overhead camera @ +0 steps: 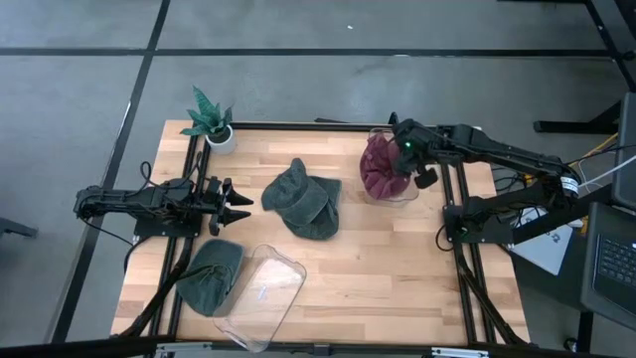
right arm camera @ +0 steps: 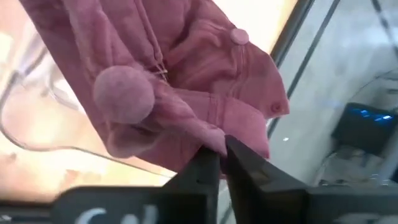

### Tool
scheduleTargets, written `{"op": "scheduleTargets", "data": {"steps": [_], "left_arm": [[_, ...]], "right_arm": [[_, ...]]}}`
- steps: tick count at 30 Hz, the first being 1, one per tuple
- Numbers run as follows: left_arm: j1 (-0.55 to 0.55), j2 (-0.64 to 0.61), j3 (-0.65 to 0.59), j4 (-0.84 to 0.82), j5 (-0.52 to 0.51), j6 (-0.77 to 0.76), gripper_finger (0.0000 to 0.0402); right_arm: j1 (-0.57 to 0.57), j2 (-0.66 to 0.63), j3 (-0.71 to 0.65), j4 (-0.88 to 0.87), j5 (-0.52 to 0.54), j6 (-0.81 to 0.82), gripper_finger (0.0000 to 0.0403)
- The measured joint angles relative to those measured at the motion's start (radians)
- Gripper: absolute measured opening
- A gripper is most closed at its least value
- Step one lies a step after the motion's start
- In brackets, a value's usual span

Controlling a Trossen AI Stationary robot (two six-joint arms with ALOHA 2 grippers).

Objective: Pick & Place hat
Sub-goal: Put the red cap into the top transparent bin

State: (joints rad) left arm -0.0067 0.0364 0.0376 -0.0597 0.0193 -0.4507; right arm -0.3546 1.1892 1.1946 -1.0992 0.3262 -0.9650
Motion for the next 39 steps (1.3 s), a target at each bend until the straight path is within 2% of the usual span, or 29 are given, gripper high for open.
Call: {"op": "scheduleTargets", "data": {"steps": [6,8,12,15,19,22,25,28,30,32,33,39], "left_arm": [[0.000,0.000,0.000,0.000,0.000,0.000,0.0210],[0.000,0.000,0.000,0.000,0.000,0.000,0.0210],[0.000,0.000,0.000,0.000,0.000,0.000,0.0210],[0.000,0.000,0.000,0.000,0.000,0.000,0.0210],[0.000,0.000,0.000,0.000,0.000,0.000,0.0210],[0.000,0.000,0.000,0.000,0.000,0.000,0.0210],[0.000,0.000,0.000,0.000,0.000,0.000,0.0210],[0.000,0.000,0.000,0.000,0.000,0.000,0.0210],[0.000,0.000,0.000,0.000,0.000,0.000,0.0210],[0.000,0.000,0.000,0.000,0.000,0.000,0.0210],[0.000,0.000,0.000,0.000,0.000,0.000,0.0210],[0.000,0.000,0.000,0.000,0.000,0.000,0.0210]], "right_arm": [[0.000,-0.005,0.000,0.000,-0.038,0.042,0.0108],[0.000,-0.007,0.000,0.006,-0.010,0.044,0.0138],[0.000,-0.022,0.010,0.010,0.118,0.066,0.0188],[0.000,-0.039,0.046,-0.020,0.170,0.117,0.0209],[0.000,-0.053,0.132,-0.152,0.148,0.276,0.0217],[0.000,-0.054,0.204,-0.270,0.084,0.482,0.0209],[0.000,-0.059,0.244,-0.335,-0.051,0.705,0.0182],[0.001,-0.073,0.239,-0.315,-0.206,0.860,0.0128],[0.016,-0.078,0.219,-0.290,-0.266,0.938,0.0080],[0.028,-0.080,0.185,-0.268,-0.285,0.982,0.0028],[0.034,-0.080,0.163,-0.256,-0.289,0.993,0.0015],[0.039,-0.079,0.025,-0.091,-0.301,0.989,0.0010]]}}
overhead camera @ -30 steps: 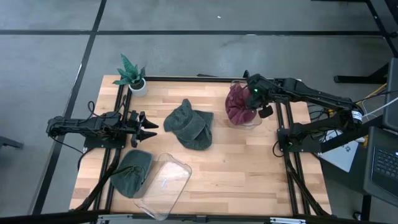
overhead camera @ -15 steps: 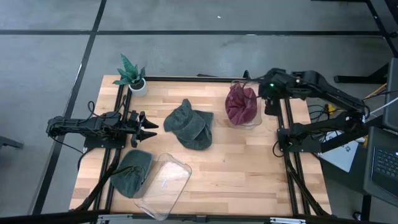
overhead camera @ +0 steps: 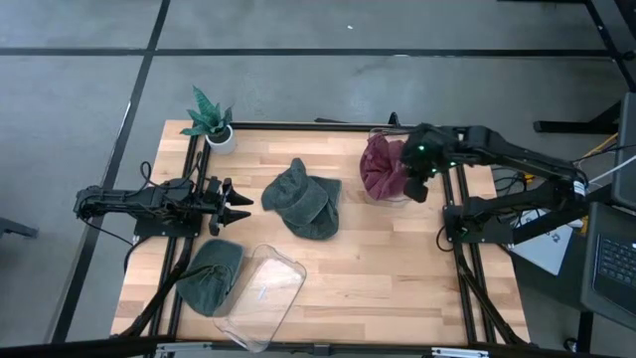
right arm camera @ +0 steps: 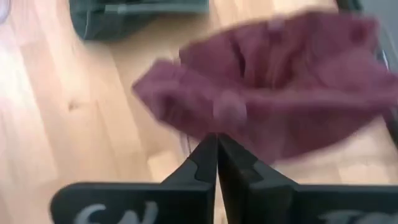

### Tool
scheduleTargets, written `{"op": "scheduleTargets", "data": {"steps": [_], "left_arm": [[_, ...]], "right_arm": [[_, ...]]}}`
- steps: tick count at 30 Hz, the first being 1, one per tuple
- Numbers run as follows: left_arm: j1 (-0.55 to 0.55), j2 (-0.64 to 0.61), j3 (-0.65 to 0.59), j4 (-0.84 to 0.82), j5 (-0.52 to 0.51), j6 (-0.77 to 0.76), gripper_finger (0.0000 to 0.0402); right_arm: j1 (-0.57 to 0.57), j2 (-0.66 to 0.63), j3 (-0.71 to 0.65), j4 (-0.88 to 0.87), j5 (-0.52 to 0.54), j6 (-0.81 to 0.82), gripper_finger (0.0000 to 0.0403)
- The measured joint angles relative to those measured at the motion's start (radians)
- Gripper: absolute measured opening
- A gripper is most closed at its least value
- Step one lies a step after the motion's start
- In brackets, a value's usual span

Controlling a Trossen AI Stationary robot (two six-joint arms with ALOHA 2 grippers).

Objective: Pick & Place hat
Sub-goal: Put the red cap into the top transparent bin

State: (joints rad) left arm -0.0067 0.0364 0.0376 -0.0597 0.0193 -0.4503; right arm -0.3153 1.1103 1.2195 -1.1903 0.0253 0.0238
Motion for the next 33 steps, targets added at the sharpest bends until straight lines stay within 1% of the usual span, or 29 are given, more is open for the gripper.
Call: {"op": "scheduleTargets", "data": {"steps": [2,7,15,19,27,30,33], "left_arm": [[0.000,0.000,0.000,0.000,0.000,0.000,0.0210],[0.000,0.000,0.000,0.000,0.000,0.000,0.0210],[0.000,0.000,0.000,0.000,0.000,0.000,0.0210],[0.000,0.000,0.000,0.000,0.000,0.000,0.0210],[0.000,0.000,0.000,0.000,0.000,0.000,0.0210],[0.000,0.000,0.000,0.001,0.000,0.000,0.0210],[0.000,0.000,0.000,0.001,0.000,0.000,0.0210]], "right_arm": [[0.000,0.001,-0.033,0.074,0.012,-0.016,0.0005],[-0.006,0.030,-0.103,0.208,0.056,-0.062,0.0007],[-0.012,0.094,-0.247,0.428,0.061,-0.140,0.0007],[-0.017,0.112,-0.280,0.453,0.061,-0.142,0.0008],[-0.024,0.130,-0.341,0.508,0.059,-0.209,0.0009],[-0.024,0.128,-0.304,0.471,0.059,-0.182,0.0009],[-0.024,0.117,-0.228,0.415,0.051,-0.140,0.0009]]}}
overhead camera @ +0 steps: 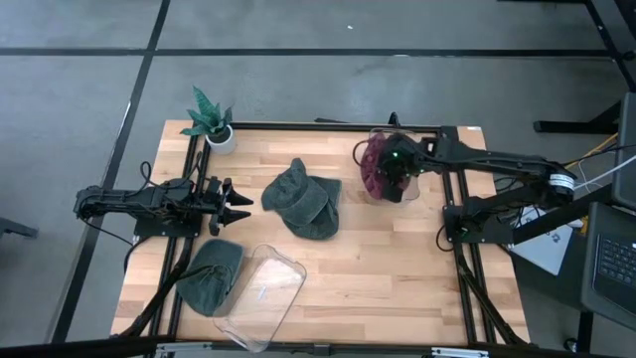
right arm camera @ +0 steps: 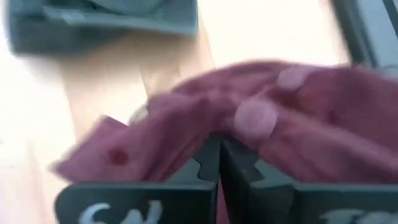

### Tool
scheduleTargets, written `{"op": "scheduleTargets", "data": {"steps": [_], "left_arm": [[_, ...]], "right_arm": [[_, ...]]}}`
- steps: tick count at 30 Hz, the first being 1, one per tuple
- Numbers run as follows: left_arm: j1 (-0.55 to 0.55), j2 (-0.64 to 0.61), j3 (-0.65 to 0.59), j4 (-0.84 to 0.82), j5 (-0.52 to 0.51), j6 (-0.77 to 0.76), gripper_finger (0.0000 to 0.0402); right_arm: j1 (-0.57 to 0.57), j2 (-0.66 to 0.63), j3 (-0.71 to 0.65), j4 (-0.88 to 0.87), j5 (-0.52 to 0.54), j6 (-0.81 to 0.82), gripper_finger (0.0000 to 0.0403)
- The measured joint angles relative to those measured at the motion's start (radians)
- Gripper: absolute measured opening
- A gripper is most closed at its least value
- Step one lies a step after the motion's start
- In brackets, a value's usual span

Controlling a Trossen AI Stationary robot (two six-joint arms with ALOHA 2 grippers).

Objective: Pick & Place hat
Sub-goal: Put the red cap into the top transparent bin, then put the top right black cap into the bottom transparent bin

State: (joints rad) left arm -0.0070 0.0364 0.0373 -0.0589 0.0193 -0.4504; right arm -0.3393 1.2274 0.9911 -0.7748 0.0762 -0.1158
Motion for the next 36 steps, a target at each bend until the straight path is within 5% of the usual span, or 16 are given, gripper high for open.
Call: {"op": "scheduleTargets", "data": {"steps": [8,13,26,36], "left_arm": [[0.000,0.000,0.000,0.000,0.000,0.000,0.0210],[0.000,0.000,0.000,0.001,0.001,0.000,0.0210],[0.000,0.000,0.000,0.002,0.000,0.000,0.0210],[0.000,0.000,0.000,0.002,0.000,0.000,0.0210]], "right_arm": [[0.000,-0.019,0.234,-0.192,-0.218,0.003,0.0009],[0.024,-0.111,0.252,-0.194,-0.229,-0.014,0.0009],[0.107,-0.462,0.022,-0.136,-0.227,0.068,0.0010],[0.185,-0.773,-0.303,0.193,-0.275,0.309,0.0010]]}}
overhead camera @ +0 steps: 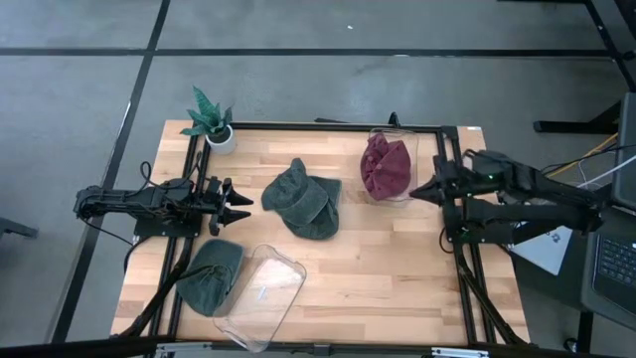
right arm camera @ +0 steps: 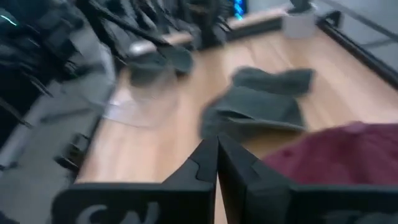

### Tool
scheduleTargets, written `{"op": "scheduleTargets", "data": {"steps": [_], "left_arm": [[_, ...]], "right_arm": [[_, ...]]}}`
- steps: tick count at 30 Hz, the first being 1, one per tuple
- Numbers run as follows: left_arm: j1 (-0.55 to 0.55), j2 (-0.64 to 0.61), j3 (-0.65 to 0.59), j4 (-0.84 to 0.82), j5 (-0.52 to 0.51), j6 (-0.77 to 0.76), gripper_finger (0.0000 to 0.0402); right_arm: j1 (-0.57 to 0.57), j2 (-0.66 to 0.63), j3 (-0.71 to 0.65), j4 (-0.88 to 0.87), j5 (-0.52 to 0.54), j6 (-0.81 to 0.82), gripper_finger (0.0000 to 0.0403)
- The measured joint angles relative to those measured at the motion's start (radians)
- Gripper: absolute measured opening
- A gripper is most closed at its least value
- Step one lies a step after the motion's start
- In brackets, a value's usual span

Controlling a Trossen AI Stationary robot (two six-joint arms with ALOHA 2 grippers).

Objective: Pick & Place hat
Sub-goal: Put the top right black cap into the bottom transparent bin

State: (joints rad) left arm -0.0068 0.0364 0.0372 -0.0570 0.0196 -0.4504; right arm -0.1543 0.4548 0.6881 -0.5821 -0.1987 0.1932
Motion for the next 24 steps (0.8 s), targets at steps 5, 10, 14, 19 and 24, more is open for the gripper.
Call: {"op": "scheduleTargets", "data": {"steps": [5,10,14,19,24], "left_arm": [[0.000,0.000,0.000,0.000,0.000,0.000,0.0210],[0.000,0.000,0.000,0.000,0.000,0.000,0.0210],[0.000,0.000,0.000,0.000,0.000,0.000,0.0210],[0.000,0.000,0.000,0.000,0.000,0.000,0.0210],[0.000,0.000,0.000,0.000,0.000,0.000,0.0210]], "right_arm": [[0.040,-0.106,-0.120,0.095,-0.108,0.091,0.0010],[0.121,-0.112,-0.160,0.130,-0.161,0.110,0.0010],[0.181,-0.055,-0.162,0.134,-0.101,0.090,0.0010],[0.248,0.015,-0.162,0.174,-0.064,0.050,0.0017],[0.315,0.056,-0.162,0.186,-0.012,0.040,0.0053]]}}
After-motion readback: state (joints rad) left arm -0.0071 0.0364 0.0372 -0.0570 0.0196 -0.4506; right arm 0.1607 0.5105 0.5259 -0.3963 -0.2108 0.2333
